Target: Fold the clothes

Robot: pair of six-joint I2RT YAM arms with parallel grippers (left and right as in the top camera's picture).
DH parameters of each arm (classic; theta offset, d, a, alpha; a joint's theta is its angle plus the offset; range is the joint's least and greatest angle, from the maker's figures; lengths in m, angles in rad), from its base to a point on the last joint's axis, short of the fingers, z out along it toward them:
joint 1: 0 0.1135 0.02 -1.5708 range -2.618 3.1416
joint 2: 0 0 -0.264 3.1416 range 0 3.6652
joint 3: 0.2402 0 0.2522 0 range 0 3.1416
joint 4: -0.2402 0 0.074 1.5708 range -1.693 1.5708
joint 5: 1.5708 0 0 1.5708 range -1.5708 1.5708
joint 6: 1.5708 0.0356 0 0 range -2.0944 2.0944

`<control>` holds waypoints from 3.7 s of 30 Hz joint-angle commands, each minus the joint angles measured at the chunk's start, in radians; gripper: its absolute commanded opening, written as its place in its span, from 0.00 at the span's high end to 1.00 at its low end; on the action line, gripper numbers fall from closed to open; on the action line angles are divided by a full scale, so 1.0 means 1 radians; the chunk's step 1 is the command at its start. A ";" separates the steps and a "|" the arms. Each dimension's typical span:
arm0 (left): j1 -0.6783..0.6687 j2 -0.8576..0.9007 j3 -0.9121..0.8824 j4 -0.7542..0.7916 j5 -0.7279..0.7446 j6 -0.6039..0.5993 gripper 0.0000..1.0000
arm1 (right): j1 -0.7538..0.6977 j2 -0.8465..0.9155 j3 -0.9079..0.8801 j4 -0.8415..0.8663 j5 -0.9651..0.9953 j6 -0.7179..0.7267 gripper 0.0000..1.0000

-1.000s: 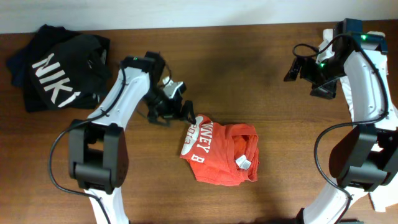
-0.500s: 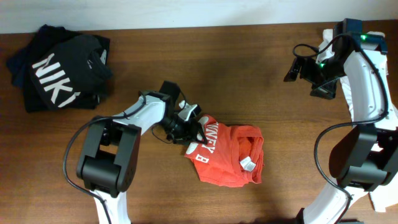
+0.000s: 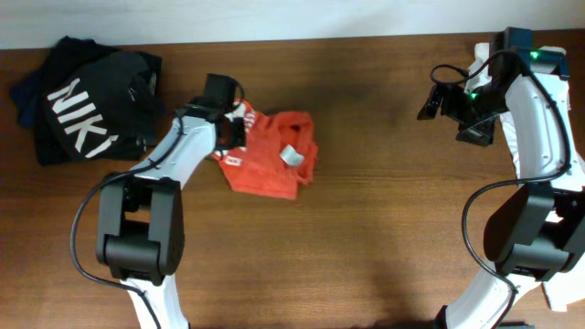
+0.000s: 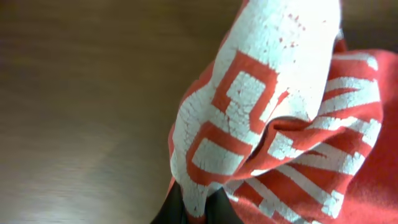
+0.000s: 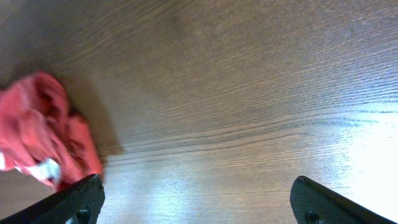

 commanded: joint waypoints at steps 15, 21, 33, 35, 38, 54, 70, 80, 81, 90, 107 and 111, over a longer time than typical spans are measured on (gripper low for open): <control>0.256 -0.027 0.540 -0.224 -0.143 -0.072 0.99 | -0.001 -0.010 0.006 0.001 0.005 -0.003 0.01; 0.383 -0.026 0.540 -0.242 -0.157 -0.119 0.99 | -0.001 -0.010 0.006 0.001 0.005 -0.003 0.01; 0.513 0.031 0.539 -0.191 -0.241 -0.114 0.99 | -0.001 -0.010 0.006 0.001 0.005 -0.003 0.01; 0.527 0.084 0.539 -0.178 -0.302 -0.114 0.99 | -0.001 -0.010 0.006 0.001 0.005 -0.003 0.01; 0.550 0.151 0.539 -0.162 -0.370 -0.114 0.99 | -0.001 -0.010 0.006 0.001 0.005 -0.003 0.01; 0.521 0.042 0.666 -0.206 0.048 -0.114 0.01 | -0.001 -0.010 0.006 0.001 0.005 -0.003 0.01; 0.494 0.313 0.694 -0.072 -0.029 -0.032 0.01 | -0.001 -0.010 0.006 0.001 0.005 -0.003 0.01; 0.476 -0.235 0.694 -0.510 0.235 -0.129 0.01 | -0.001 -0.010 0.006 0.001 0.005 -0.003 0.01; 0.472 -0.275 0.694 -0.564 0.234 -0.130 0.01 | -0.001 -0.010 0.006 0.001 0.005 -0.003 0.01; 0.167 -0.561 0.625 -0.894 0.234 -0.036 0.01 | -0.001 -0.010 0.006 0.001 0.005 -0.003 0.01; -0.438 -0.870 0.047 -1.030 0.137 -0.130 0.01 | -0.001 -0.010 0.006 0.001 0.005 -0.003 0.01; -0.438 -0.868 0.045 -0.972 0.080 -0.101 0.01 | -0.001 -0.010 0.006 0.001 0.005 -0.003 0.01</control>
